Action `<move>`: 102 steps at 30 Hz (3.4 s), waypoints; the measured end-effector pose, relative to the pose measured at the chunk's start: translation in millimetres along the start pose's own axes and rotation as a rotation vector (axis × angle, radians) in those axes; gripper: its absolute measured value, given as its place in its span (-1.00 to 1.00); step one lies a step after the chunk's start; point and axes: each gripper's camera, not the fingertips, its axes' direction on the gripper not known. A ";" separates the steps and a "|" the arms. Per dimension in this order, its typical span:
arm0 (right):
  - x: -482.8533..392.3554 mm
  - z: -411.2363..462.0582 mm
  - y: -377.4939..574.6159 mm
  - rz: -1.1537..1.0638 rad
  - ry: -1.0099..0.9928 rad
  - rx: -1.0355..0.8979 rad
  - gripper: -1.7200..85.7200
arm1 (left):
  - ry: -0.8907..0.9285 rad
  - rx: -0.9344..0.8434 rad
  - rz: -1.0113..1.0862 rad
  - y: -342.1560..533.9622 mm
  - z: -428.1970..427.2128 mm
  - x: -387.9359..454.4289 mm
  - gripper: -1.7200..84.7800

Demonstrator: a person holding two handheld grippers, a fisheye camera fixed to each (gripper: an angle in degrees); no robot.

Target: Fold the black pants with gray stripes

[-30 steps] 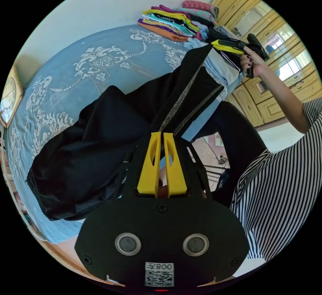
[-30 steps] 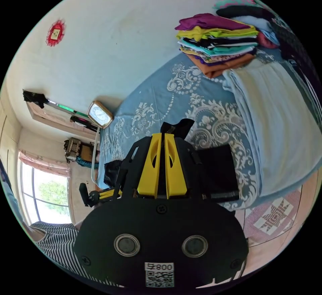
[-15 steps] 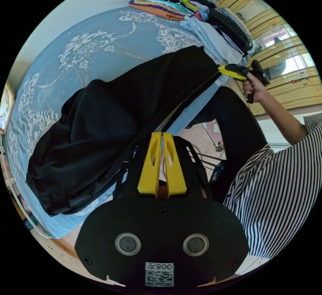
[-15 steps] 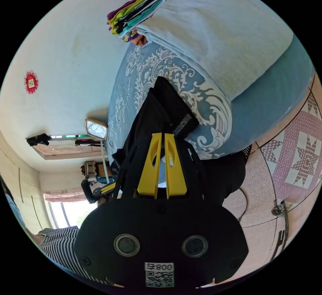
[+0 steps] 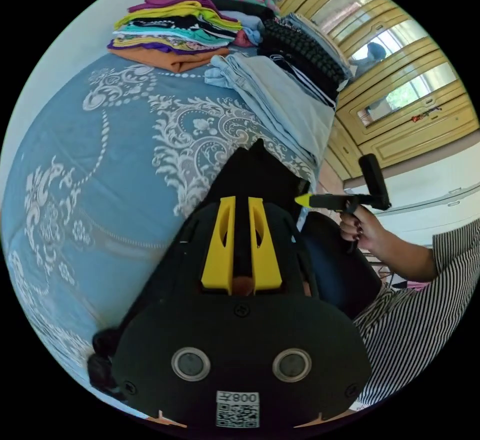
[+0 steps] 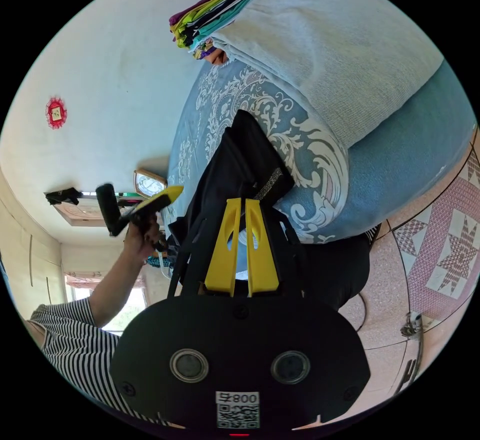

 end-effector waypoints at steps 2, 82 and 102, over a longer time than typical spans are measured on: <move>12.8 -1.2 1.5 -0.006 -0.005 -0.011 -0.93 | -0.028 -0.031 0.018 -24.6 18.5 -3.2 -0.83; -7.9 -5.4 59.4 -0.128 0.075 0.023 -0.96 | -0.045 0.053 0.093 -12.7 58.5 54.5 -0.96; -181.4 122.6 61.2 -0.415 0.397 -0.170 -0.96 | -0.160 0.042 -0.454 180.1 -127.3 44.3 -0.96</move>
